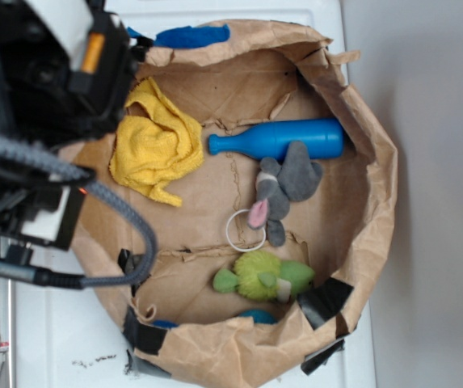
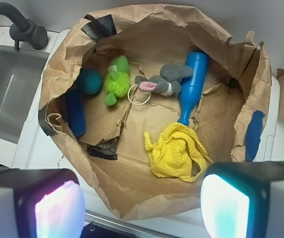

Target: Grab the yellow cloth.

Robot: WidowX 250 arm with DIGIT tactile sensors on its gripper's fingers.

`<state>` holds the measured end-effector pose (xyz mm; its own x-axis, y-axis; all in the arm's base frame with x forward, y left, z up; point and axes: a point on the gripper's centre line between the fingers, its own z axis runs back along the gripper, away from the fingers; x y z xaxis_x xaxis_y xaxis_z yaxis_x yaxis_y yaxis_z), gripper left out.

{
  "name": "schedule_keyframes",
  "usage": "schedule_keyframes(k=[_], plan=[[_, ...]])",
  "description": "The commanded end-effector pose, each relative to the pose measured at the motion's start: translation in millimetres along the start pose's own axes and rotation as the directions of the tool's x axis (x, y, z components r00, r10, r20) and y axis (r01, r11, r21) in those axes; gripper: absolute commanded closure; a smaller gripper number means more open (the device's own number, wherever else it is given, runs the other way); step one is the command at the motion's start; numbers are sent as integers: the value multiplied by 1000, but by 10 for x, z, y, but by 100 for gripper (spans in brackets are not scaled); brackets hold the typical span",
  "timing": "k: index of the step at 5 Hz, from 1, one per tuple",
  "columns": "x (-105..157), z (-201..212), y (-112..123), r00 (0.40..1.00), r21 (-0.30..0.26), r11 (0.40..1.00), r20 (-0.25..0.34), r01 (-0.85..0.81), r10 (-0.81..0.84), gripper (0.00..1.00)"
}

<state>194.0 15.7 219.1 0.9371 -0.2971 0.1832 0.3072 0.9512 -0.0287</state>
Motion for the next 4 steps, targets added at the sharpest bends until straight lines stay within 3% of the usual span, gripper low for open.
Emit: schedule_keyframes(k=[1, 2, 4], plan=[[350, -666, 813, 989, 30, 997, -127, -77, 81, 0], [289, -899, 789, 974, -11, 998, -219, -65, 61, 0], [-186, -858, 178, 970, -36, 991, -204, 130, -135, 0]])
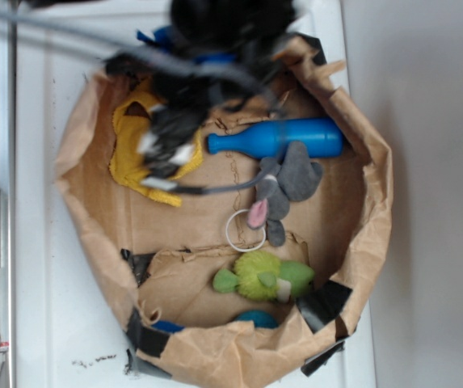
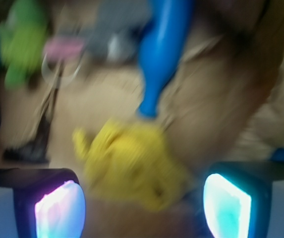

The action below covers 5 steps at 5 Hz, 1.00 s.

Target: Grab the yellow cloth.

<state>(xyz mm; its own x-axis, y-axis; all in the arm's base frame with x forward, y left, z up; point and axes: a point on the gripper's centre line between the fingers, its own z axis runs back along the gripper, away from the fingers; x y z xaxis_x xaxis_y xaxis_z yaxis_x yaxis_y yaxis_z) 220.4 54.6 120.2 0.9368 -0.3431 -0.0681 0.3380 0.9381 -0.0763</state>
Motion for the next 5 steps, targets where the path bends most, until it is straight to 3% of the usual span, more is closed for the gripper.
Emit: schedule_keyframes(k=[1, 3, 5], plan=[[-125, 12, -461, 987, 43, 987, 35, 155, -157, 0], [77, -46, -232, 995, 31, 994, 6, 104, -104, 0], [10, -30, 222, 999, 28, 1000, 41, 12, -13, 0]])
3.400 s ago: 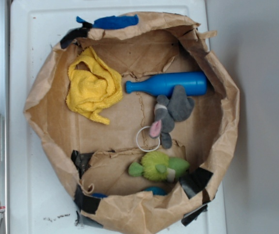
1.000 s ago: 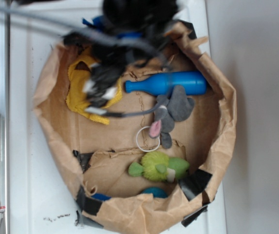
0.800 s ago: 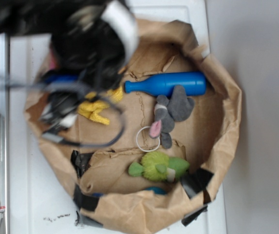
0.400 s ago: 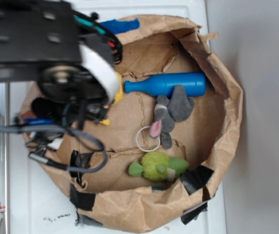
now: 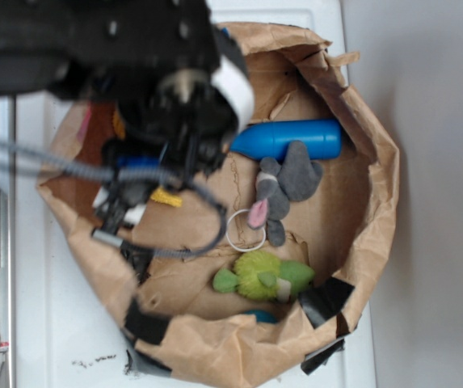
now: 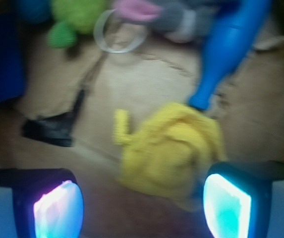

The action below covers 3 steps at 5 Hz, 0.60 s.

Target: Grab the yellow cloth.

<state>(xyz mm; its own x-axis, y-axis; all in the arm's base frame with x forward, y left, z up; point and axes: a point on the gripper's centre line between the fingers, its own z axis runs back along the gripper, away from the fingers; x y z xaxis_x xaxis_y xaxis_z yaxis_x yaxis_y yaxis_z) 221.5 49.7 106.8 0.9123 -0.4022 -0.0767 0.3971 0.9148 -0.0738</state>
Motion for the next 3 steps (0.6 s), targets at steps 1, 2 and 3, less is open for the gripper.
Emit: schedule_keyframes(k=[1, 2, 3], plan=[[-133, 68, 336, 996, 24, 997, 55, -72, 70, 0], [-225, -46, 284, 989, 52, 995, 120, -90, 83, 0], [-225, -46, 284, 989, 52, 995, 120, -90, 83, 0]])
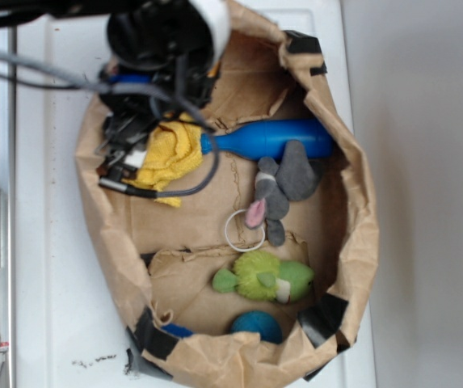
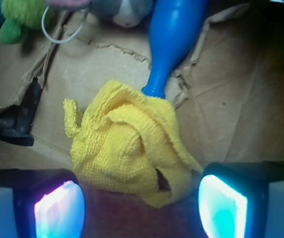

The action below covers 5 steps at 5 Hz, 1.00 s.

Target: Grab the yellow cloth.

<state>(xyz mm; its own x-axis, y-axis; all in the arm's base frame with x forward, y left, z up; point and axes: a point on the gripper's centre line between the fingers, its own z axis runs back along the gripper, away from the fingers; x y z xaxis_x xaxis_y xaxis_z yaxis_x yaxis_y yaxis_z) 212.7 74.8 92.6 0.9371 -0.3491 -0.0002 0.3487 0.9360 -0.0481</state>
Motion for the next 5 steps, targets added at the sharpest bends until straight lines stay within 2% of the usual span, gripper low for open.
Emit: schedule_keyframes(k=[1, 3, 4, 5], plan=[[-44, 98, 83, 999, 34, 999, 39, -33, 31, 0], [-44, 98, 83, 999, 34, 999, 39, -33, 31, 0], [148, 112, 78, 997, 52, 997, 42, -61, 58, 0], [264, 196, 49, 997, 35, 997, 43, -69, 68, 0]])
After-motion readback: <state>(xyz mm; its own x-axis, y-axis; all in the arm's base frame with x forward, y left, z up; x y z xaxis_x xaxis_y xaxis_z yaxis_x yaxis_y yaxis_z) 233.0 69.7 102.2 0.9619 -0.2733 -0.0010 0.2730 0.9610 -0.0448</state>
